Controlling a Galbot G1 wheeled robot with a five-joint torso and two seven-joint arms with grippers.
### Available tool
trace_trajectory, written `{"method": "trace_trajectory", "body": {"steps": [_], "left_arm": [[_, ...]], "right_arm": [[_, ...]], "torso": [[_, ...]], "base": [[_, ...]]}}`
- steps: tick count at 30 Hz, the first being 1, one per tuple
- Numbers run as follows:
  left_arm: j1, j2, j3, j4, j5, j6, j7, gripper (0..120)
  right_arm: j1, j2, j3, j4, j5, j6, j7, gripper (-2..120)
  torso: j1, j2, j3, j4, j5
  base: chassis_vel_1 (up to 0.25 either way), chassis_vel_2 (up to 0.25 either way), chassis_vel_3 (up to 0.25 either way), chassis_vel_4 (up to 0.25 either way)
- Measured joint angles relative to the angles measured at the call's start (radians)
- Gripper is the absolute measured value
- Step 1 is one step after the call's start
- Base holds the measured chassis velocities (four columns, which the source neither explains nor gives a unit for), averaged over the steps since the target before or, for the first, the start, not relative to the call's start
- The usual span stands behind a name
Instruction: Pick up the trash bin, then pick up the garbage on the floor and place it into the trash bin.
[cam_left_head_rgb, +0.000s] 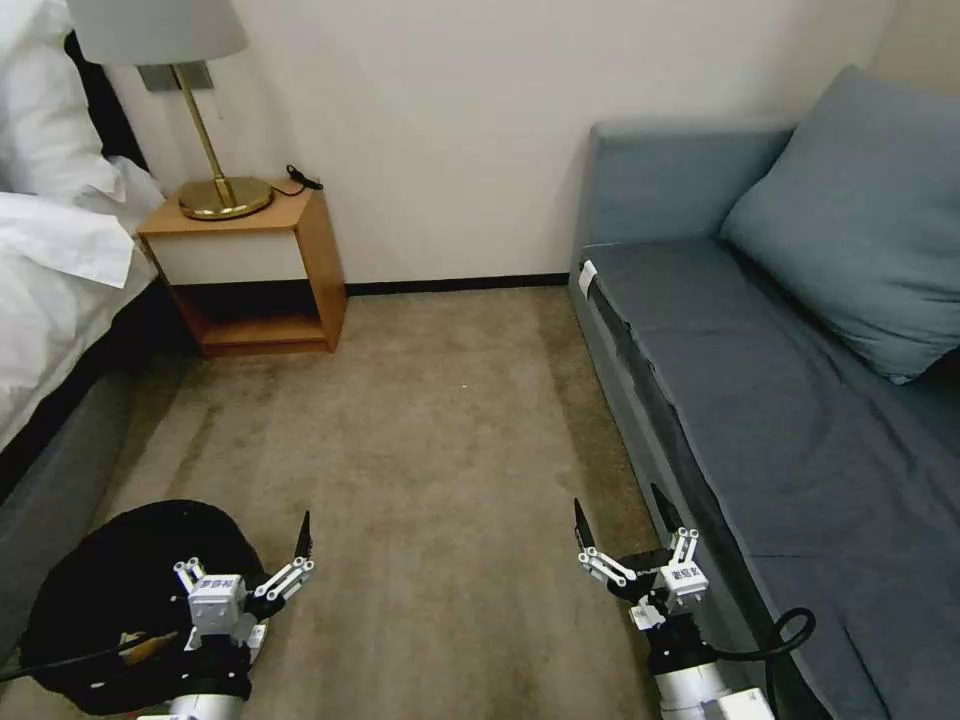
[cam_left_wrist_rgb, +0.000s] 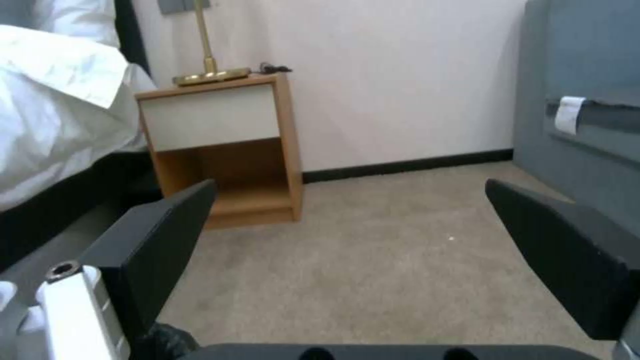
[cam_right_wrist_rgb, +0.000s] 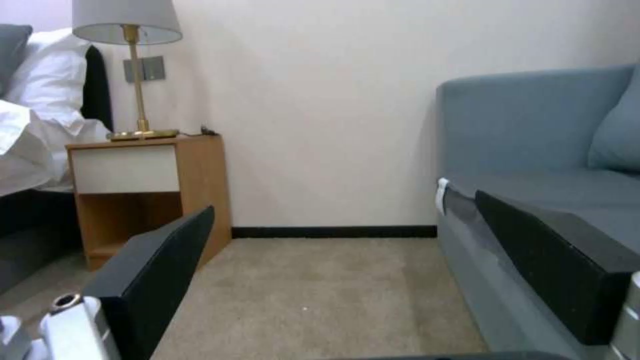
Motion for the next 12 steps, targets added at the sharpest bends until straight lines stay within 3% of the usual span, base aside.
{"method": "trace_trajectory", "body": {"steps": [12], "left_arm": [[-0.001, 0.001, -0.002, 0.001, -0.003, 0.003, 0.0, 100]], "right_arm": [[0.0, -0.001, -0.001, -0.001, 0.001, -0.001, 0.0, 100]], "torso": [[0.0, 0.0, 0.0, 0.0, 0.0]], "base": [[0.0, 0.0, 0.0, 0.0]]}}
